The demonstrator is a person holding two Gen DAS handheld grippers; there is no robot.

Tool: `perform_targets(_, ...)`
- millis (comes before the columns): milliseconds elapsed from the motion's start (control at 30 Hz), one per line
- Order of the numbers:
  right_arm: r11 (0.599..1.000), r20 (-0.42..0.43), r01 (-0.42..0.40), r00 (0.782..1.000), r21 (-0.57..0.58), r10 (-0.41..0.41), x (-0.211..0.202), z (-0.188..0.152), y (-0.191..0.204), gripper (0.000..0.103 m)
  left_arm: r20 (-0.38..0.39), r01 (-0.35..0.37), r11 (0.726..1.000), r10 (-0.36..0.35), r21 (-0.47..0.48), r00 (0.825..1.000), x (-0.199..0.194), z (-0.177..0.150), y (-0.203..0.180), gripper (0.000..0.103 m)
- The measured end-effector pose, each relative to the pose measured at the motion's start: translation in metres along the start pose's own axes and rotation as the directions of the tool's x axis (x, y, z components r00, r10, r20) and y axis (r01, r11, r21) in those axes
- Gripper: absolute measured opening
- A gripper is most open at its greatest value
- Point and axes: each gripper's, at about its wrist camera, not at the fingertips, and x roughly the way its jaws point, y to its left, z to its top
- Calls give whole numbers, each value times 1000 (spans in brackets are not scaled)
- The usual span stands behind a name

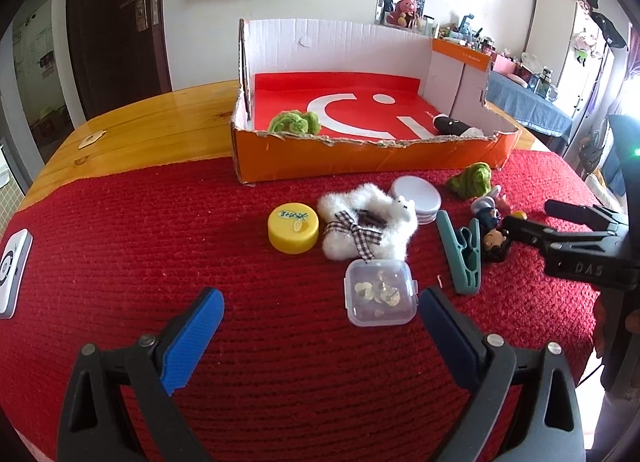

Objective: Organize objects
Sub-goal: 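Grasp the clear coin box with the left tool while the right tool grasps the pink-and-yellow figurine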

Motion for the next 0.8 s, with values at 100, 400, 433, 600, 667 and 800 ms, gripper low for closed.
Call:
perform_targets(100, 1000, 25, 3, 1000, 17, -3, -7, -1, -11, 97, -5, 10, 1000, -10, 7, 1000, 2, 1, -2, 97)
perform_targets(400, 997, 27, -36, 999, -73, 38, -3, 5, 0, 92, -15, 29, 999, -29, 35, 999, 4, 4, -9, 88)
perform_targets(433, 996, 25, -41, 999, -77, 43, -2, 5, 1, 87, -15, 29, 999, -28, 36, 999, 4, 3, -9, 86)
perform_targets(600, 993, 22, -69, 997, -94, 71, 2, 4, 8, 73, -11, 39, 998, -39, 50, 999, 4, 4, -11, 78)
perform_targets(667, 992, 24, -84, 996, -93, 86, 1, 3, 8, 66, -9, 47, 997, -47, 55, 999, 4, 4, -12, 73)
perform_targets(800, 990, 32, -99, 994, -103, 103, 0, 3, 10, 55, -4, 64, 996, -64, 63, 998, 3, 3, -14, 65)
